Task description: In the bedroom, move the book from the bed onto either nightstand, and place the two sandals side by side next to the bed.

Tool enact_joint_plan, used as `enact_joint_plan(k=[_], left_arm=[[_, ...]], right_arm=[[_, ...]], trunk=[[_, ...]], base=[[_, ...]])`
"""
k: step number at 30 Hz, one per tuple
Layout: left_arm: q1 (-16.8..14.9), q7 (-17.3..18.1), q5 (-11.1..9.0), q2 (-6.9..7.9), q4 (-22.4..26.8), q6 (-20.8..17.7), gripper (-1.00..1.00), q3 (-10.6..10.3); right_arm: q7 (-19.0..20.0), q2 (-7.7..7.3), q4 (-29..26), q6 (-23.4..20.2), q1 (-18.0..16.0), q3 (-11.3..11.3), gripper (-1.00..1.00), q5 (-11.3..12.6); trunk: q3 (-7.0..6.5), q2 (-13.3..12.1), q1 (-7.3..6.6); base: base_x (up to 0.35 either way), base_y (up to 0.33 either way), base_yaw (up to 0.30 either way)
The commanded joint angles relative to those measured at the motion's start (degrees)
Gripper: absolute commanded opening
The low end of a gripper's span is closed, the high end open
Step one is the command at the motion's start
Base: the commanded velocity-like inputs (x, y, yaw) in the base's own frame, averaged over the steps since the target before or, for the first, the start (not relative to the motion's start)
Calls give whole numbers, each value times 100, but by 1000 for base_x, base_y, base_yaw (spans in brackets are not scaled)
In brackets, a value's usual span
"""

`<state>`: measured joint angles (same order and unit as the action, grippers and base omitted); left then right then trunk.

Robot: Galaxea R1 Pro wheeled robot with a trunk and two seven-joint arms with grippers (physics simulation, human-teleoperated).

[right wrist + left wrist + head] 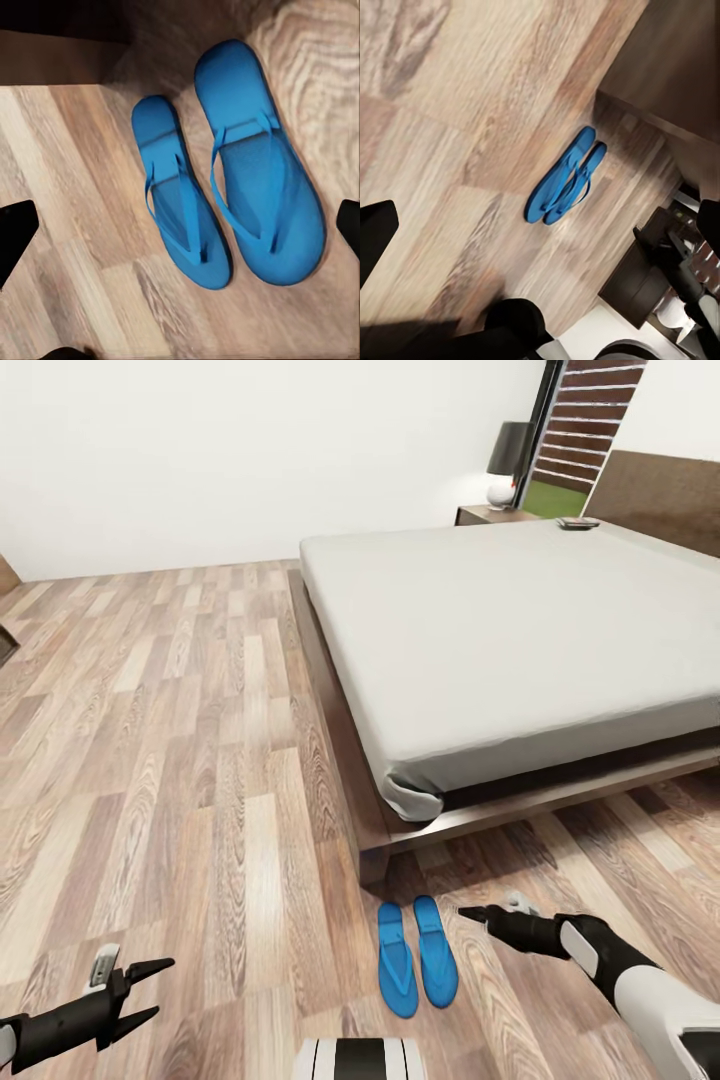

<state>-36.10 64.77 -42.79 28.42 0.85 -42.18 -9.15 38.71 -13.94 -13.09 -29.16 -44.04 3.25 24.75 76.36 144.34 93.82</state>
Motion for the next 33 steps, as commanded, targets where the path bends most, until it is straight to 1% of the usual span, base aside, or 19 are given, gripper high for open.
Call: enact_joint_plan(k=[1, 2, 3, 8, 12, 13, 18, 19, 22, 25, 28, 29, 30, 31, 32, 33], left_arm=[[-3, 10, -45, 1, 0, -38, 100, -52], [-3, 5, -45, -2, 0, -38, 100, -52], [-3, -10, -45, -10, 0, -33, 100, -52], [-3, -21, -45, -27, 0, 21, 100, -52], [-3, -28, -41, -34, 0, 99, 100, -52], [-3, -31, -40, -35, 1, 141, 100, -55], [-3, -38, -38, -39, 2, 276, 100, -61], [-3, -69, -31, -42, 2, 356, 100, -105], [-3, -137, -13, -40, 3, 501, 100, -205], [-3, -176, -3, -39, 3, 679, 100, -285], [-3, -192, 4, -39, 3, 857, 100, -332], [-3, -198, 5, -37, 3, 912, 100, -343], [-3, -204, 6, -32, 1, 963, 100, -352], [-3, -209, 8, -26, 0, 1011, 100, -358], [-1, -213, 9, -20, -2, 1058, 100, -366], [1, -217, 11, -13, -4, 1104, 100, -372]], right_arm=[[51, -54, 125, 54, -1, 31, 100, 88], [104, -100, 249, 159, -1, 30, 100, 110], [297, -242, 606, 505, 0, 32, 100, 147], [717, -475, 1213, 1050, 0, 34, 100, 163], [933, -618, 1461, 1381, 17, 35, 100, 158], [991, -685, 1520, 1486, 72, 35, 100, 159], [1061, -903, 1591, 1622, 355, 35, 100, 165], [1076, -994, 1603, 1660, 493, 32, 100, 176], [1089, -1114, 1614, 1737, 680, 31, 100, 225], [1096, -1231, 1620, 1825, 857, 33, 100, 336], [1100, -1301, 1623, 1911, 1032, 39, 100, 494], [1101, -1326, 1624, 1991, 1165, 41, 100, 601], [1101, -1326, 1624, 1991, 1165, 41, 100, 601], [1102, -1334, 1624, 2101, 1307, 45, 100, 692], [1102, -1334, 1624, 2101, 1307, 45, 100, 692], [1102, -1329, 1625, 2169, 1376, 47, 100, 728]], trunk=[[-19, 0, -3], [-41, -1, -6], [-63, -3, -9], [-174, -9, -21], [-263, -15, -32], [-285, -16, -34], [-396, -23, -47], [-418, -24, -50], [-484, -28, -58], [-551, -32, -65], [-617, -36, -73], [-639, -37, -76], [-661, -39, -78], [-684, -40, -81], [-706, -41, -83], [-728, -43, -86]], base=[[0, 0, 0], [0, 0, 0], [0, 0, 0], [0, 0, 0], [0, 0, 0], [0, 0, 0], [0, 0, 0], [0, 0, 0], [0, 0, 0], [0, 0, 0], [0, 0, 0], [0, 0, 0], [0, 0, 0], [0, 0, 0], [0, 0, 0], [0, 0, 0]])
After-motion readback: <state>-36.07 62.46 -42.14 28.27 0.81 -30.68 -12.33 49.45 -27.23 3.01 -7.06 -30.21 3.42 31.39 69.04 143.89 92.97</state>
